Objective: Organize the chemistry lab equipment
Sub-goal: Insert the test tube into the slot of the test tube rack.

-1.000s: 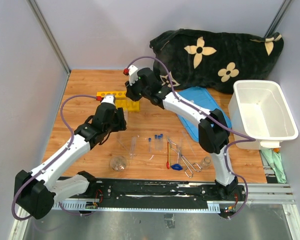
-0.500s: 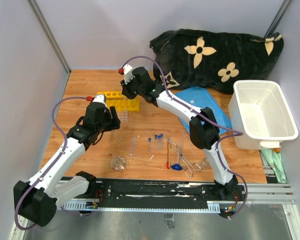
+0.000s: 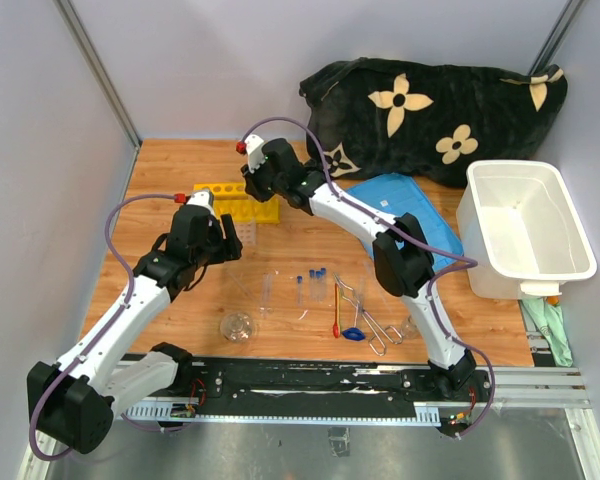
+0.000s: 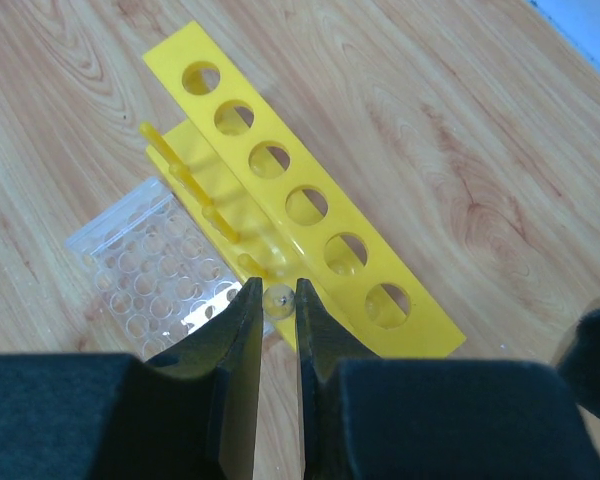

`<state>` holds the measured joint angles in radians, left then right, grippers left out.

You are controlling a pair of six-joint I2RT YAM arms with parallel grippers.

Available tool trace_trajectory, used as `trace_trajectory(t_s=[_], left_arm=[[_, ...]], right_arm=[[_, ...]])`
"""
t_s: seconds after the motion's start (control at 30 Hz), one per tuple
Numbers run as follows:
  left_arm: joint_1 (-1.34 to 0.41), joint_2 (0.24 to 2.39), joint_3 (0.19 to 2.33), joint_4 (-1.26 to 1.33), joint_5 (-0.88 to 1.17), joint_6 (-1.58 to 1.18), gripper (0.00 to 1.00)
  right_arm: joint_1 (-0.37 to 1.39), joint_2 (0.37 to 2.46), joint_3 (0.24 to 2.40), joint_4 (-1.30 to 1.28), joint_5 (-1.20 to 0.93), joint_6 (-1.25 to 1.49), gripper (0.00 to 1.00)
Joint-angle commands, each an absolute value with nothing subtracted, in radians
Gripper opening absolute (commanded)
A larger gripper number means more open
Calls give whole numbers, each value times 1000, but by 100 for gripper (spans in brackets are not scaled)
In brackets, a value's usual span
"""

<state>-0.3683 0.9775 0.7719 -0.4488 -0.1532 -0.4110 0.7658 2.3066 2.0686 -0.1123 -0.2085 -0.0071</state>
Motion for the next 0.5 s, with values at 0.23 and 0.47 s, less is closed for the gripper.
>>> trace_trajectory(t_s=[0.23, 0.47], left_arm=[[-359, 974, 761, -427, -131, -394, 70], [-359, 988, 763, -419, -124, -394, 70]], right_arm=[[782, 2349, 2106, -123, -186, -42, 1], [781, 2339, 2078, -108, -183, -49, 24]])
